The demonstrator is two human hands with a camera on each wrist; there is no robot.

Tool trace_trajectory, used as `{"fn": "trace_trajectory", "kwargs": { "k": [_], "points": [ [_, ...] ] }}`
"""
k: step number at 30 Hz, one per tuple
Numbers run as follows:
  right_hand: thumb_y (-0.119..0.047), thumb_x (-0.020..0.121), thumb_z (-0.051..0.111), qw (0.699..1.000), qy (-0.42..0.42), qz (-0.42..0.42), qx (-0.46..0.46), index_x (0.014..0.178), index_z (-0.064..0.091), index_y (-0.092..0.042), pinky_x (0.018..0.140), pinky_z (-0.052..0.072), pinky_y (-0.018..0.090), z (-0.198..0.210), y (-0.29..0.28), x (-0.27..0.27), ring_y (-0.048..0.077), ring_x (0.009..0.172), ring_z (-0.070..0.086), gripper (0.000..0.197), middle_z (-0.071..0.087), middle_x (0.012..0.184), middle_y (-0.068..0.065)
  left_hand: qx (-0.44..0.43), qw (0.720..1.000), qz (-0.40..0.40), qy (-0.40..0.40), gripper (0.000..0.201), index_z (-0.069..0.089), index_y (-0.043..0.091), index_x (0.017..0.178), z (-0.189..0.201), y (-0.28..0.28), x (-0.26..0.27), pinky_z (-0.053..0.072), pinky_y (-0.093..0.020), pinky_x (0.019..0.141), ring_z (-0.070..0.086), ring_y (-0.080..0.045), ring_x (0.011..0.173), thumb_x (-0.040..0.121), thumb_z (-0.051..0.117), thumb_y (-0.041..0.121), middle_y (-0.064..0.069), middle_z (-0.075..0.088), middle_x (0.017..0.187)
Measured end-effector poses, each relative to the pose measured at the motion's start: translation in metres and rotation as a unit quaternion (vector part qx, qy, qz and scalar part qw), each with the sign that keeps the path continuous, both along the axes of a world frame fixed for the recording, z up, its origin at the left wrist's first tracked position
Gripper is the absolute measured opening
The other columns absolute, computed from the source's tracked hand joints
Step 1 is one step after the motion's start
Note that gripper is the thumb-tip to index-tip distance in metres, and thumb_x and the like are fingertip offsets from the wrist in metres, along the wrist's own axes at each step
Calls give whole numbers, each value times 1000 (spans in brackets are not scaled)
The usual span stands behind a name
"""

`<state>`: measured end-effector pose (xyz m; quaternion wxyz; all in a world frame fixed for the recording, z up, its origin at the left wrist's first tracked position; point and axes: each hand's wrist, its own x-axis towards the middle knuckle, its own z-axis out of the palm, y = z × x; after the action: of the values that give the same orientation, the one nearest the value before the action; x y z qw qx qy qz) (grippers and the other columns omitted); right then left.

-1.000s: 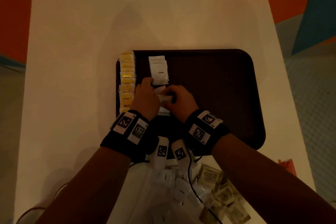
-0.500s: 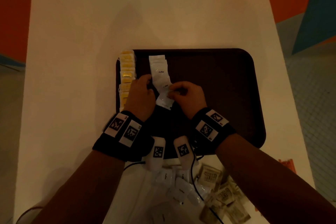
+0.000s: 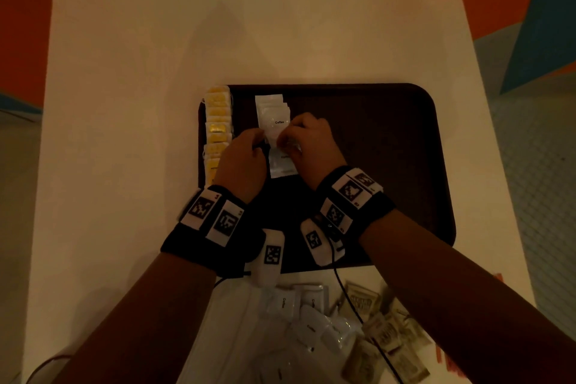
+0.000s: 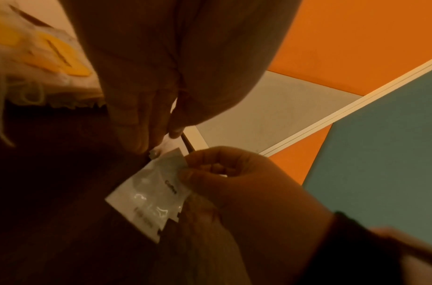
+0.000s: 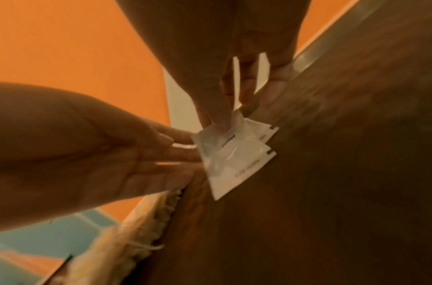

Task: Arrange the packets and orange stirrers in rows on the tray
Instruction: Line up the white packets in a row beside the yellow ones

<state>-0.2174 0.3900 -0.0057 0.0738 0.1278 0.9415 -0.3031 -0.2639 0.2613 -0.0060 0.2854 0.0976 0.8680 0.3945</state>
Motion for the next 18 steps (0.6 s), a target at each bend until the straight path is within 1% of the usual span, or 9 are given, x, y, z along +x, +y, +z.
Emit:
{"fn": "trace_trajectory", "kwargs": {
  "k": [3, 6, 8, 9, 12, 13, 14, 16, 18],
  "points": [
    [-1, 82, 58, 999, 28, 11, -16, 102, 66, -7, 85, 32, 23, -2, 1, -6, 33, 106, 46, 23, 52, 115, 17, -4, 1000, -18, -5, 38, 54, 7, 124, 5, -1, 5, 42, -32, 99, 53, -25, 116, 90, 38, 1, -11, 57, 126],
    [0, 79, 61, 996, 17, -64, -52, 118, 57, -8, 91, 36, 19, -5, 6, 1, 26, 110, 49, 40, 48, 121, 14, -6, 1000, -17, -18, 34, 55, 2, 120, 12, -2, 9, 46, -37, 93, 57, -30, 106, 90, 38, -1, -16, 60, 118],
    [-4, 81, 62, 992, -27, -102, -75, 127, 49, -12, 97, 38, 23, -6, 9, 11, 23, 114, 49, 49, 44, 128, 12, 0, 999, -17, -30, 32, 56, -2, 116, 14, -4, 11, 49, -42, 89, 60, -32, 98, 90, 38, -1, -20, 62, 111],
    [-6, 82, 62, 990, -49, -106, -81, 131, 45, -13, 98, 38, 24, -7, 8, 17, 23, 116, 49, 53, 43, 131, 12, 9, 999, -23, -33, 32, 58, -1, 115, 13, -5, 12, 51, -41, 85, 61, -31, 94, 89, 38, -1, -19, 64, 109],
    [-8, 85, 59, 989, -68, -97, -92, 135, 40, -14, 94, 38, 21, -9, 1, 26, 21, 113, 52, 55, 44, 133, 11, 21, 998, -51, -36, 37, 63, 8, 114, 13, -6, 15, 51, -24, 69, 62, -19, 82, 88, 37, -2, -7, 67, 101],
    [-7, 85, 59, 988, -70, -96, -100, 135, 40, -14, 95, 40, 21, -8, -1, 27, 20, 112, 53, 54, 44, 132, 10, 26, 998, -54, -35, 38, 64, 10, 113, 11, -6, 16, 52, -25, 69, 63, -18, 82, 88, 38, -1, -6, 68, 102],
    [-7, 84, 59, 987, -72, -98, -110, 135, 41, -15, 97, 42, 23, -8, -2, 26, 20, 111, 53, 54, 45, 132, 9, 27, 998, -51, -38, 37, 64, 10, 112, 9, -6, 15, 55, -31, 74, 64, -20, 85, 88, 38, 0, -7, 68, 104],
    [-6, 83, 61, 985, -66, -104, -122, 133, 43, -15, 97, 44, 25, -8, -4, 24, 19, 109, 54, 54, 46, 130, 9, 18, 998, -39, -45, 36, 62, 10, 115, 6, -6, 14, 53, -42, 86, 63, -24, 96, 88, 39, 4, -11, 66, 110],
    [-6, 83, 61, 984, -55, -109, -126, 133, 44, -14, 92, 41, 18, -9, -5, 25, 19, 108, 55, 53, 47, 129, 9, 1, 998, -35, -45, 38, 58, 11, 121, 3, -7, 13, 50, -41, 92, 60, -27, 102, 88, 39, 7, -11, 63, 117]
  ]
}}
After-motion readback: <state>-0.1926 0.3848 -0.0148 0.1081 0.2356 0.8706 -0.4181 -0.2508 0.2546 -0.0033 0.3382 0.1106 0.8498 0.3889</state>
